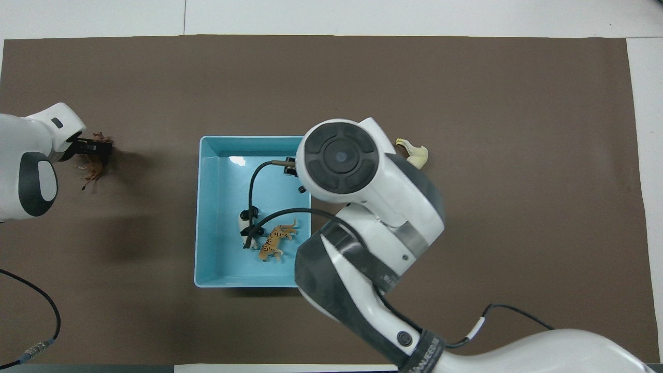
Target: Put all toys into storage box
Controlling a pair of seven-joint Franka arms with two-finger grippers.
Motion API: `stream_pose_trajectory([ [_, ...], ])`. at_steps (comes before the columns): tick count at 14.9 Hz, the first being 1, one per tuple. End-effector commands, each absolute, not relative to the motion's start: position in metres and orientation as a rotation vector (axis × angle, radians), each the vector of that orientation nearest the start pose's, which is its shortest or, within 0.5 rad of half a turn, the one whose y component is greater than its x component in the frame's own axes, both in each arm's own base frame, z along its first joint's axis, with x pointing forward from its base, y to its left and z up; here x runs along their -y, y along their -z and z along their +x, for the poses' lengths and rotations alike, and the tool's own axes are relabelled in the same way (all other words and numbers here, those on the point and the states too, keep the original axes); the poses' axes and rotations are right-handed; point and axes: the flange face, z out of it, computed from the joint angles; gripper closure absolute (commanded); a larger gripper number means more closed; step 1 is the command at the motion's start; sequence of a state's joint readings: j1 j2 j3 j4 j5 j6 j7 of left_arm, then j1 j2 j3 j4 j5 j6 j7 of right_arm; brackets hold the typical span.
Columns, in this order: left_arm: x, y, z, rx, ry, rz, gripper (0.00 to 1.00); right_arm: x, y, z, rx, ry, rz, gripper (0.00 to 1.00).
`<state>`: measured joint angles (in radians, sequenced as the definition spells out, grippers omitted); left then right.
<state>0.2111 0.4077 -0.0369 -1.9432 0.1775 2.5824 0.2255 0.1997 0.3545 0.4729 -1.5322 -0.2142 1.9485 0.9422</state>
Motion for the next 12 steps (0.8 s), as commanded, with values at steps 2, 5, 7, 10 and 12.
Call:
stream_pose_trajectory([
  [2,-0.11,-0.285,0.629,-0.286,0.313,-2.965,0.0,-0.302,-0.465,0.587,-0.564,0.158,-3.105,0.0],
  [5,-0.104,-0.281,0.626,-0.255,0.287,-2.978,0.33,-0.242,-0.431,0.593,-0.705,0.153,-3.098,0.0],
  [7,-0.1,-0.282,0.627,-0.231,0.264,-2.985,0.55,-0.222,-0.405,0.582,-0.71,0.172,-3.095,0.0],
  [10,-0.088,-0.296,0.638,-0.192,0.224,-2.992,0.64,-0.205,-0.383,0.58,-0.729,0.181,-3.077,0.0],
  [12,-0.072,-0.316,0.648,-0.136,0.181,-2.996,0.67,-0.204,-0.371,0.581,-0.728,0.18,-3.061,0.0],
])
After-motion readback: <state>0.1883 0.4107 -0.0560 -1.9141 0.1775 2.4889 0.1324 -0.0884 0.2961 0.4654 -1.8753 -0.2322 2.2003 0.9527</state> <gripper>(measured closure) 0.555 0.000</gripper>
